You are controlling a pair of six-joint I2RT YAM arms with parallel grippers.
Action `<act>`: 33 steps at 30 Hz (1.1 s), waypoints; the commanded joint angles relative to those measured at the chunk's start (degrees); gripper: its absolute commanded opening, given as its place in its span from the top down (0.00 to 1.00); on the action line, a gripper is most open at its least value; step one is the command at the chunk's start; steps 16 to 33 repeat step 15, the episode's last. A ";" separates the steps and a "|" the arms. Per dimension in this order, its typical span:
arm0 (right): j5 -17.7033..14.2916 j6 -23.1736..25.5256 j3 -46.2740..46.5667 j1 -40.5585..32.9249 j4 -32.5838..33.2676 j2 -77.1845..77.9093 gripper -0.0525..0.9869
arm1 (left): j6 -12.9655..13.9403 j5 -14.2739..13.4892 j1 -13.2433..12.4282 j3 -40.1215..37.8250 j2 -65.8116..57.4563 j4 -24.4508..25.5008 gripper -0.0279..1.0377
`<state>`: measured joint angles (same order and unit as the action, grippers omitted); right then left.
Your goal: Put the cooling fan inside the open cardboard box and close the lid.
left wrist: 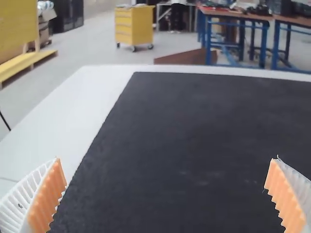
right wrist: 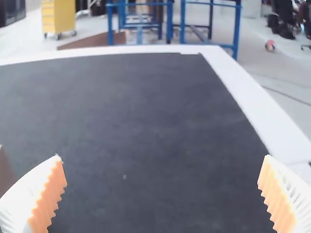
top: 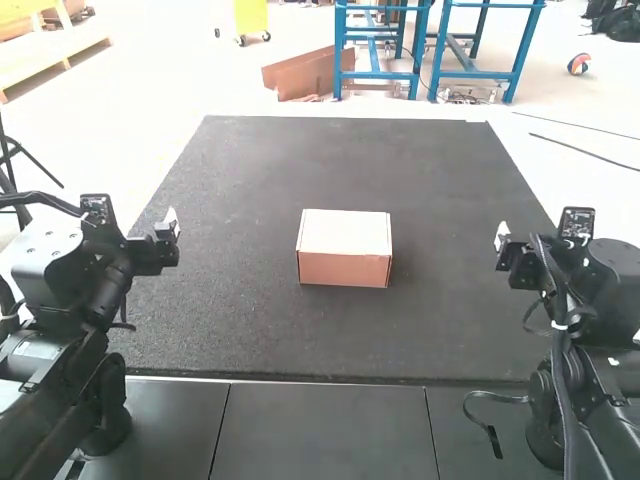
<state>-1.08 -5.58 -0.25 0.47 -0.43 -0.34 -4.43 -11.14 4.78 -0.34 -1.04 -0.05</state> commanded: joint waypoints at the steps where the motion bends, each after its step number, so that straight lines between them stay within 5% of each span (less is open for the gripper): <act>1: 0.99 0.49 0.34 0.50 0.16 0.60 0.07 | 2.14 1.38 -0.03 0.51 1.04 -0.03 0.07; 33: 0.99 0.49 0.25 0.50 0.16 0.60 0.07 | 3.11 1.56 0.06 0.43 1.04 -0.03 0.07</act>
